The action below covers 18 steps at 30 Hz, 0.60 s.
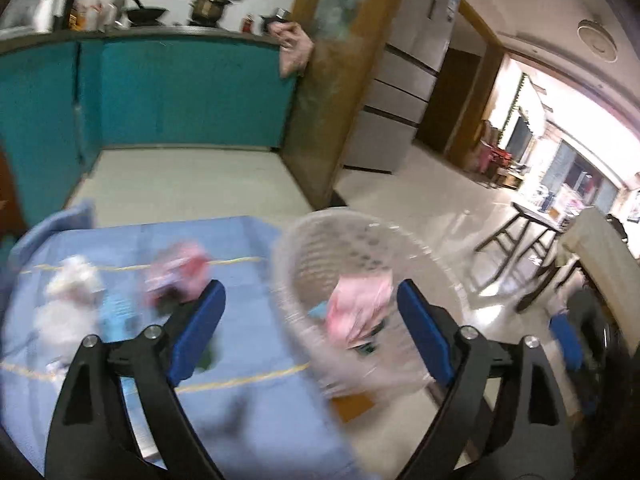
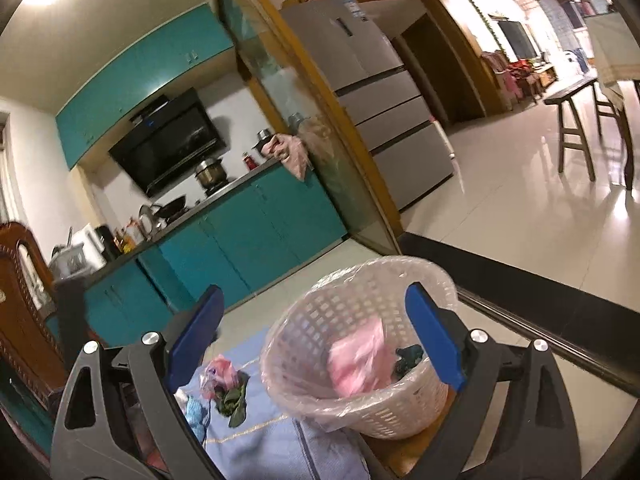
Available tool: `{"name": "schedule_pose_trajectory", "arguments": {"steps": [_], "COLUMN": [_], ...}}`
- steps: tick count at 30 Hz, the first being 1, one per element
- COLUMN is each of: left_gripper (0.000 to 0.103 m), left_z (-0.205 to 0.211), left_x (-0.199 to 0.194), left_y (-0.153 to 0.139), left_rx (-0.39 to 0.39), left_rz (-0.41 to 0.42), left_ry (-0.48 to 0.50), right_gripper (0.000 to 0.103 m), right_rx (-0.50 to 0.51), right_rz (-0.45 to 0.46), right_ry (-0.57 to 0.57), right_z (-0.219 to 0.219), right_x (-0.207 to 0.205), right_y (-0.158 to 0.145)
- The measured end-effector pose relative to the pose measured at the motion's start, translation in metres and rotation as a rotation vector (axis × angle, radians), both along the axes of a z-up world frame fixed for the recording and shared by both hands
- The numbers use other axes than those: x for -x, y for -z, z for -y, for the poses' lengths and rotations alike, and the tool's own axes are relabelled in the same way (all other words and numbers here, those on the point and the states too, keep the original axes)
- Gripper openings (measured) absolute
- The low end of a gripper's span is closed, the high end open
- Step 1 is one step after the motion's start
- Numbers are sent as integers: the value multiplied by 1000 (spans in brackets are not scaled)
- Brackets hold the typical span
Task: Collect trash
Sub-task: 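Carry the pink wrapper over the white basket and open the left tool, then reach the left tool to the white crumpled tissue and grasp it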
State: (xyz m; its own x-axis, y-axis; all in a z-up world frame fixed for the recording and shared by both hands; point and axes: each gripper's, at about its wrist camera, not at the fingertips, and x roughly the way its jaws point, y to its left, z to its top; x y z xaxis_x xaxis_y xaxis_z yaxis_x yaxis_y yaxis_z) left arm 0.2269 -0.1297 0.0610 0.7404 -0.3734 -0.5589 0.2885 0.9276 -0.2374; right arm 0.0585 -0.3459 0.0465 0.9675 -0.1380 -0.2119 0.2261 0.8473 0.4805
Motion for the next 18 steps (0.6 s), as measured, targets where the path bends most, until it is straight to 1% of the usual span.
{"name": "schedule_pose_trajectory", "arguments": {"steps": [4, 8, 9, 11, 14, 16, 18], "left_gripper": [92, 93, 94, 94, 94, 94, 94], "left_z": [-61, -120, -135, -152, -161, -161, -155], "left_x": [48, 96, 109, 124, 131, 133, 134], "left_y": [6, 14, 19, 25, 39, 45, 44], "left_rx": [-98, -129, -133, -128, -116, -144, -169], "left_rz": [51, 73, 79, 67, 16, -9, 7], "left_ry": [-108, -218, -252, -295, -312, -297, -274], "right_gripper": [90, 90, 90, 90, 90, 90, 90], "right_rx": [90, 173, 182, 207, 248, 269, 281], "right_rz": [-53, -136, -148, -163, -180, -208, -224], "right_ry": [-120, -262, -284, -320, -370, -397, -407], "right_z": [-32, -74, -82, -98, -121, -132, -139], "right_x": [-14, -25, -25, -22, -14, -14, -16], "right_y": [1, 6, 7, 9, 14, 19, 20]}}
